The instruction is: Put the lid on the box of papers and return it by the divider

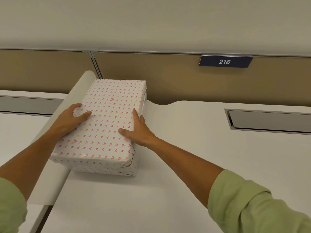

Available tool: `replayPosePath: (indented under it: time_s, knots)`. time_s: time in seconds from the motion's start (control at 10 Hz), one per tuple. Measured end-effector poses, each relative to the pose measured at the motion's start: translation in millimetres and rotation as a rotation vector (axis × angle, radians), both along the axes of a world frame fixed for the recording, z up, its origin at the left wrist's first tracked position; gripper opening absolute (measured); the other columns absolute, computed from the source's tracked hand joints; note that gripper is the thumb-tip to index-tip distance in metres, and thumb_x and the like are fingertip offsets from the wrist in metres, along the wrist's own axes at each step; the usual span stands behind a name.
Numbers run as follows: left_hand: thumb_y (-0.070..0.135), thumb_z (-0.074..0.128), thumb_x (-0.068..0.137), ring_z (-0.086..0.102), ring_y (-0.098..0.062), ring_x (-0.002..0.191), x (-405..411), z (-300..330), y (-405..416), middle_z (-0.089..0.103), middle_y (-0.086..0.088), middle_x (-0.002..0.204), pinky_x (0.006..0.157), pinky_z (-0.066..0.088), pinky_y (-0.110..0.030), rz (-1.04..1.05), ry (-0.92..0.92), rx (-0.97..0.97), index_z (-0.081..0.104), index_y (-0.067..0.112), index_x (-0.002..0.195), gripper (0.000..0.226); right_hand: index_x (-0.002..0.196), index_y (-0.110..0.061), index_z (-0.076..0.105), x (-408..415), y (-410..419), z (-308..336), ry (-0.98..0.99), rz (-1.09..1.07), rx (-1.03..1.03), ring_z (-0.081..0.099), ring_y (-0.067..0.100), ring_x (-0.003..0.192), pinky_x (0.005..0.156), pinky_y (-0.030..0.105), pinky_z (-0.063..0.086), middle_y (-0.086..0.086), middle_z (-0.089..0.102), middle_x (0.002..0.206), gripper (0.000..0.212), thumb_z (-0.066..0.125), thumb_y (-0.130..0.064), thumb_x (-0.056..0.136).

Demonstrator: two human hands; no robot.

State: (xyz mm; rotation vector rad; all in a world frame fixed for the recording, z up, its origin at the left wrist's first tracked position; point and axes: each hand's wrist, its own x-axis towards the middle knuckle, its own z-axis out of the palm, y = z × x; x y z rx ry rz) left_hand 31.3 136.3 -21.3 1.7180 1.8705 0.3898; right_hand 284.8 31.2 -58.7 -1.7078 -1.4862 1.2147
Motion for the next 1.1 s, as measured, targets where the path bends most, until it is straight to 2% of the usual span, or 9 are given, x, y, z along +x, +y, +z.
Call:
replayPosePath:
  time_s: [0.3,0.5,0.7,0.9,1.1]
  knots:
    - [0.082,0.045,0.071,0.044,-0.043,0.129,4,-12,10,0.035,-0.011,0.154,0.103,0.037,-0.058,-0.023,0.094,0.030,0.023,0.040,0.146,0.089,0.156,-0.036,-0.013,3,12,-7,0.004,-0.013,0.008,0.014,0.030,0.153,0.119,0.055,0.028,-0.001,-0.003,0.168,0.107,0.065,-0.056,0.087]
    - [0.079,0.043,0.074,0.041,-0.042,0.133,7,-10,6,0.033,-0.011,0.155,0.106,0.034,-0.057,-0.047,0.109,0.046,0.022,0.036,0.149,0.088,0.156,-0.038,-0.010,4,11,-5,0.003,-0.017,0.007,0.016,0.031,0.152,0.117,0.056,0.029,-0.001,0.000,0.167,0.105,0.065,-0.058,0.086]
    - [0.077,0.043,0.076,0.039,-0.033,0.136,12,2,-5,0.039,-0.006,0.153,0.109,0.032,-0.054,-0.129,0.178,0.158,0.041,0.025,0.142,0.085,0.157,-0.035,-0.005,7,7,8,-0.026,-0.015,-0.027,0.020,0.031,0.151,0.117,0.055,0.033,0.000,0.005,0.167,0.102,0.066,-0.056,0.086]
    - [0.079,0.044,0.073,0.039,-0.034,0.137,22,23,-22,0.039,-0.006,0.153,0.107,0.033,-0.056,-0.161,0.188,0.175,0.039,0.027,0.143,0.087,0.158,-0.027,0.002,8,-4,31,-0.113,0.012,-0.040,0.024,0.032,0.149,0.114,0.051,0.036,0.005,0.010,0.165,0.094,0.066,-0.045,0.091]
    - [0.082,0.041,0.073,0.039,-0.032,0.136,26,40,-48,0.040,-0.005,0.152,0.107,0.034,-0.056,-0.226,0.211,0.217,0.040,0.026,0.143,0.090,0.157,-0.027,0.006,9,-26,48,-0.134,0.021,-0.017,0.028,0.032,0.147,0.111,0.048,0.039,0.005,0.011,0.163,0.092,0.068,-0.040,0.090]
